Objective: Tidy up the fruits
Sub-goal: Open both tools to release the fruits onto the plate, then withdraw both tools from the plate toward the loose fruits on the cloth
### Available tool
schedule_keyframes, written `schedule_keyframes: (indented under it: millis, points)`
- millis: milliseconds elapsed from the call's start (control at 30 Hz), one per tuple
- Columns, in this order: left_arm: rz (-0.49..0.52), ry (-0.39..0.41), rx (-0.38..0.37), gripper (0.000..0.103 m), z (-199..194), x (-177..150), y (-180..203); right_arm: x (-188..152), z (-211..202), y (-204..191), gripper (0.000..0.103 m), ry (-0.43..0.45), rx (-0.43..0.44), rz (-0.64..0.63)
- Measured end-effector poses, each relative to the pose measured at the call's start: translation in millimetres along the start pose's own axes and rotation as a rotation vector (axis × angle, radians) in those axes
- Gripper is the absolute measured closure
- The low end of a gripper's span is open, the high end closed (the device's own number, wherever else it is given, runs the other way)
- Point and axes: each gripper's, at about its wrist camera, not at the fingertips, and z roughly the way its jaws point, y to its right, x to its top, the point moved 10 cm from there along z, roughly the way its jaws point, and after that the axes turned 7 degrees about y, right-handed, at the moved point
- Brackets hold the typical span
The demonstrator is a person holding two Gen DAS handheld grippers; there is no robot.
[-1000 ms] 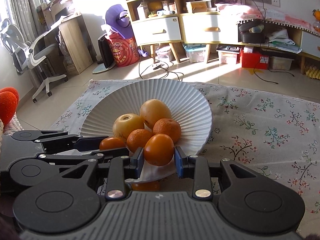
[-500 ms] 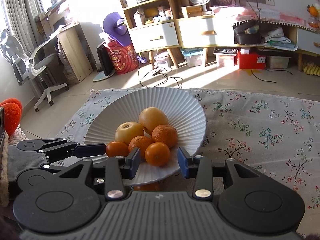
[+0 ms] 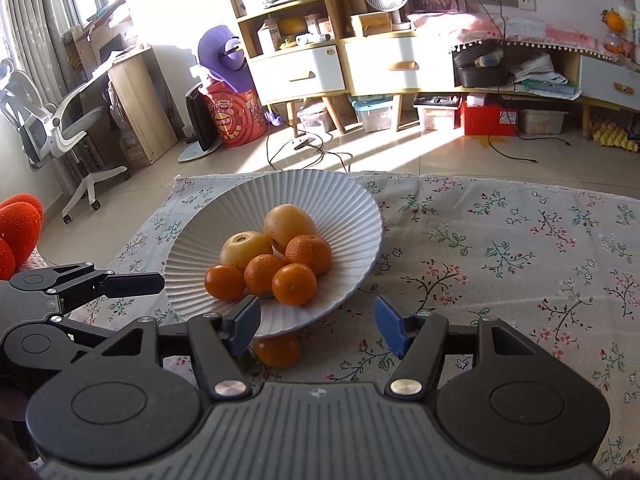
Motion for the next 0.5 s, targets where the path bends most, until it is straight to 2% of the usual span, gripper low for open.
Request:
schedule_keyframes:
  millis: [100, 500]
  points:
    - [-0.006, -0.003, -0.001, 0.017, -4, -3, -3, -1, -4, 1, 0.038, 0.003, 0.004, 0.003]
    - [-0.023, -0.013, -0.001, 0.005, -19, -14, -4, -9, -17, 1, 0.029, 0.003, 0.008, -0.003]
